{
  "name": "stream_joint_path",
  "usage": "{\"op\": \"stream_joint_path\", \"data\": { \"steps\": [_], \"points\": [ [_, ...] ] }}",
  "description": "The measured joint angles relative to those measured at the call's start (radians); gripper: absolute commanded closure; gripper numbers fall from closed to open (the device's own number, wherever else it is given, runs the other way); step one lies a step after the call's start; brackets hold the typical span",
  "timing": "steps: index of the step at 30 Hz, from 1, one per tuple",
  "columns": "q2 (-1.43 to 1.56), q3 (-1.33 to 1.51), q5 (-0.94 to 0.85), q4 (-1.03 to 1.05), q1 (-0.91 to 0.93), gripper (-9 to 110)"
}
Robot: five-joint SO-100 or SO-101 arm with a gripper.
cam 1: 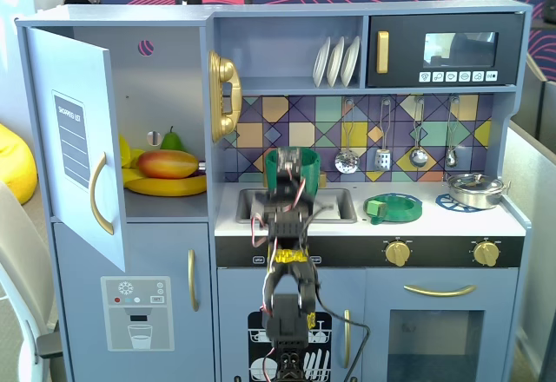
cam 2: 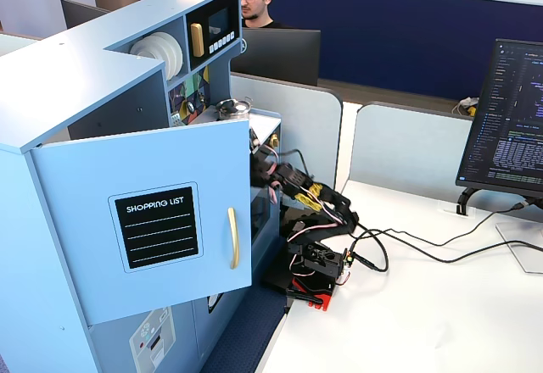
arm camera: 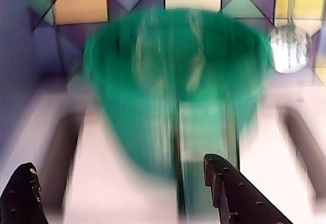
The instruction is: Pick up the green pineapple from the left cabinet and place it in the green recipient
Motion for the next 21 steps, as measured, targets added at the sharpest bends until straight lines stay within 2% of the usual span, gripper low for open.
{"op": "stream_joint_path", "data": {
  "steps": [5,10,21],
  "points": [
    [0.265,0.287,0.02,0.064,0.038,67],
    [0.434,0.439,0.046,0.114,0.048,67],
    [0.512,0.66,0.103,0.247,0.052,72]
  ]
}}
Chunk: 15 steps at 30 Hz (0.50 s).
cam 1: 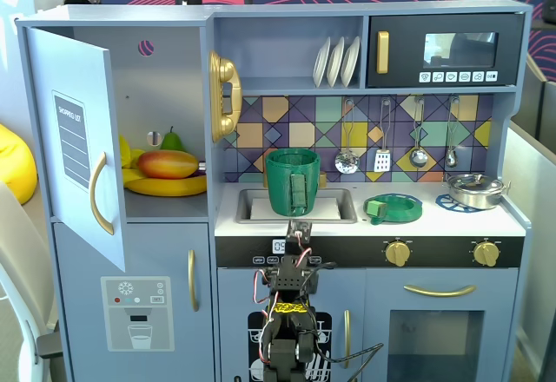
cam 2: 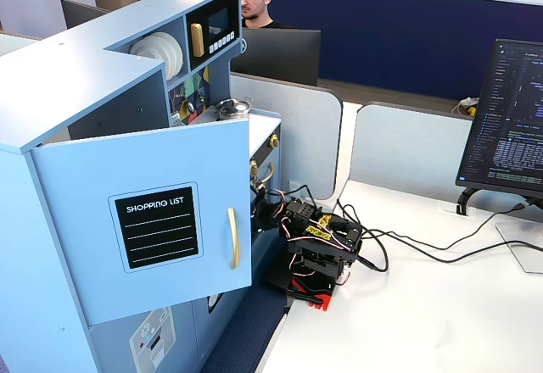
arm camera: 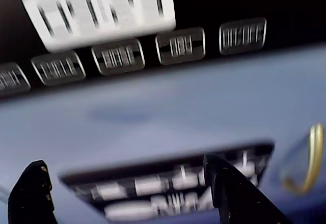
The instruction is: Pick up the green pineapple from the left cabinet and place it in the green recipient
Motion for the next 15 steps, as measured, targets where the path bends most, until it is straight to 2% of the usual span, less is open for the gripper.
{"op": "stream_joint_path", "data": {
  "steps": [7,15],
  "points": [
    [0.005,0.006,-0.011,0.238,-0.006,79],
    [0.009,0.006,0.0,0.514,-0.031,80]
  ]
}}
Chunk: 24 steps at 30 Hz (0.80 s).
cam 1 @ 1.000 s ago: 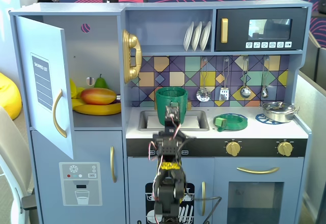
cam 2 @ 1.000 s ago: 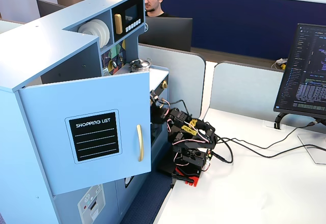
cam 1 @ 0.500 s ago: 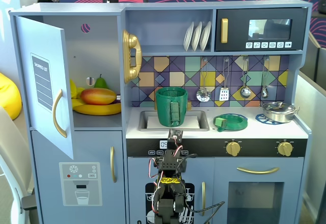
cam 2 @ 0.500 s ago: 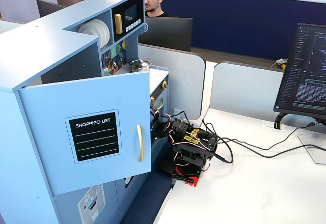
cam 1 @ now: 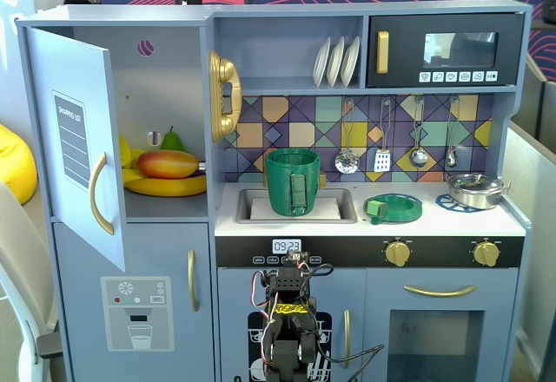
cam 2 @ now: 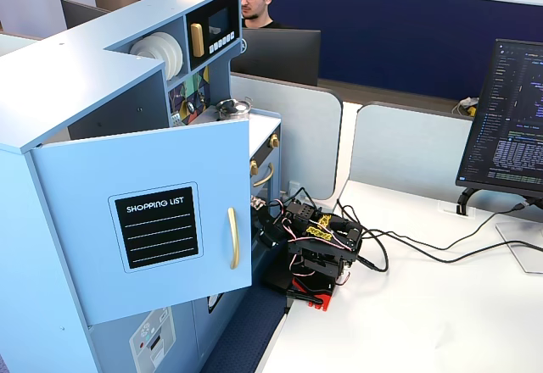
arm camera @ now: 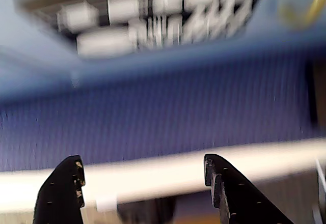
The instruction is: Pick up the green pineapple from the left cabinet and place it in the green recipient
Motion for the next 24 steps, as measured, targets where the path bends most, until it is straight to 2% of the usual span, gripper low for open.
{"op": "stream_joint_path", "data": {
  "steps": [8,24],
  "points": [
    [0.015,0.0,0.0,0.17,0.015,80],
    [0.018,0.0,-0.011,0.198,0.018,81]
  ]
}}
